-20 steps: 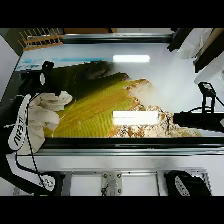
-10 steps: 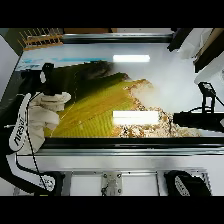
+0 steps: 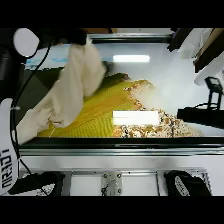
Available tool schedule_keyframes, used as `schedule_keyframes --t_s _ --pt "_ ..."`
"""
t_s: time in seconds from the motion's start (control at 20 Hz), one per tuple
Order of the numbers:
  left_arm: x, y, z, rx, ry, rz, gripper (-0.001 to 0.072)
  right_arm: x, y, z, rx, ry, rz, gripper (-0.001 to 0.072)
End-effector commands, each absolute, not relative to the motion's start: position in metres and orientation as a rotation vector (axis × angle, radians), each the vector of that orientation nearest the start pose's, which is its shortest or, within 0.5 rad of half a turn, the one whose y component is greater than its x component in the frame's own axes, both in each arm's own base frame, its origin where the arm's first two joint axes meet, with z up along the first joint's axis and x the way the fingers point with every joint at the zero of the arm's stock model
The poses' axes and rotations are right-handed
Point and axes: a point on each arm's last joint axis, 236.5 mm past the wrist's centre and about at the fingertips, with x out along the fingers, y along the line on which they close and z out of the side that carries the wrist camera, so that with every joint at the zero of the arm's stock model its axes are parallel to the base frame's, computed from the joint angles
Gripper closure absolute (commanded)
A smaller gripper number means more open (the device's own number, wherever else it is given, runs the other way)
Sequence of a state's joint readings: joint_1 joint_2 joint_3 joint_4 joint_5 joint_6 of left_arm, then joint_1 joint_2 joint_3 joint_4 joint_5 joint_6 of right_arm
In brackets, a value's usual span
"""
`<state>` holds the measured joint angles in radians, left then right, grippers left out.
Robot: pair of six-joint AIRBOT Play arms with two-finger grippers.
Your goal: Fold the clothes and pants, and hang the long-sleeved shirts on hangers.
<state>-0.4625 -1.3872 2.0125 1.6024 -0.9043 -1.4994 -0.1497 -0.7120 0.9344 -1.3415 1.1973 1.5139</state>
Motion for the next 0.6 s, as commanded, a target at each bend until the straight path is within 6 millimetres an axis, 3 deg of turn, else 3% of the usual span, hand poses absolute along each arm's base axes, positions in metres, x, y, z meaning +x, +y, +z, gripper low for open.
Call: schedule_keyframes --t_s 0.0,0.1,0.2,0.35,0.55 --pt "0.378 -0.286 0.485 0.126 -0.096 -0.634 0.0687 0.321 -0.048 0.189 0.124 0.715 -0.113 0.0693" --pt "0.361 -0.29 0.474 0.137 -0.078 -0.662 0.0687 0.323 -0.07 0.232 0.127 0.602 -0.177 0.0693" --pt "0.369 -0.277 0.419 0.163 0.101 -0.641 0.0687 0.321 -0.081 0.252 0.129 0.558 -0.212 0.0694" --pt "0.388 -0.241 0.285 0.204 0.51 -0.545 0.0687 0.321 -0.078 0.248 0.144 0.571 -0.199 0.0693" --pt "0.39 -0.187 0.115 0.206 0.887 -0.404 0.0687 0.331 -0.07 0.233 0.192 0.615 -0.16 0.0692"
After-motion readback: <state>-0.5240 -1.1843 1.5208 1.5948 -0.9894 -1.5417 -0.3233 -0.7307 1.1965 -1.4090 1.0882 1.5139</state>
